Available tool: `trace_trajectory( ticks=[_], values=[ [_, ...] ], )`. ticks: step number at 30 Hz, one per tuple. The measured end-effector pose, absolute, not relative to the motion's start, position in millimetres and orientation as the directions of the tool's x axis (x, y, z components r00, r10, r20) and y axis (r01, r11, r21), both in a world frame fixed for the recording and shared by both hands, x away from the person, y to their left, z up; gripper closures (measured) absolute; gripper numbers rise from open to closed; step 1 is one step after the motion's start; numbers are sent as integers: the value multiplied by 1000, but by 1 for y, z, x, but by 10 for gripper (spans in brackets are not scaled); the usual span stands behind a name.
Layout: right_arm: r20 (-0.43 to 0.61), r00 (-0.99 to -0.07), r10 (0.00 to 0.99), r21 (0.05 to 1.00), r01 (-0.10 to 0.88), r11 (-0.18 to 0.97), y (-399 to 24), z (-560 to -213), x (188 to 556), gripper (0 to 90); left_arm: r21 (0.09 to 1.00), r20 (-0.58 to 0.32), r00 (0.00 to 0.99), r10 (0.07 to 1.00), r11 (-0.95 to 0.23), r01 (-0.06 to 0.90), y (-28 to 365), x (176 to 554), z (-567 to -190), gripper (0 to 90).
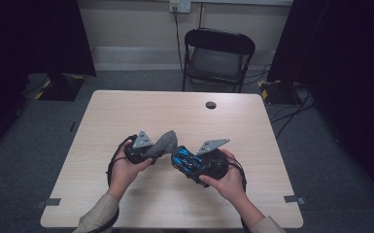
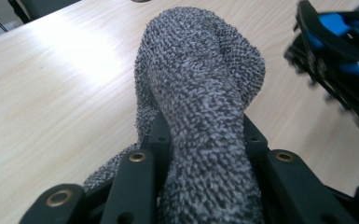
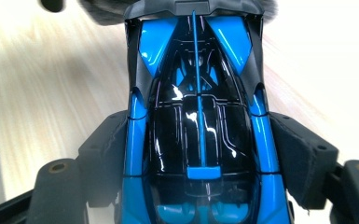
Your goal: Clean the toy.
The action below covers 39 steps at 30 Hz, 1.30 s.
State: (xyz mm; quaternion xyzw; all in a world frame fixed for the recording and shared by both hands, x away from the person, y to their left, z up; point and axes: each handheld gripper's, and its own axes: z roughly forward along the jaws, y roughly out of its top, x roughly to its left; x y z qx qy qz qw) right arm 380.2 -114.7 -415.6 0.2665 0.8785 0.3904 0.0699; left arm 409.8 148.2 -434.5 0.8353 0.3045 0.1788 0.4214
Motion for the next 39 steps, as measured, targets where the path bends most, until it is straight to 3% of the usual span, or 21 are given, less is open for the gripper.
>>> trace_trajectory(
  ticks=[9,32,39],
  values=[
    [85,-840,535,722,422,549,-119,-417,384,262,807,57,795,603,-496,319,128,405,-431,668],
    [82,-796,599,700,474,534,-136,-420,397,262,808,48,819,572,-505,305,138,379,-437,668],
    [93,-807,584,711,464,528,-136,-417,394,262,827,24,759,651,-439,351,150,389,-437,662]
  ],
)
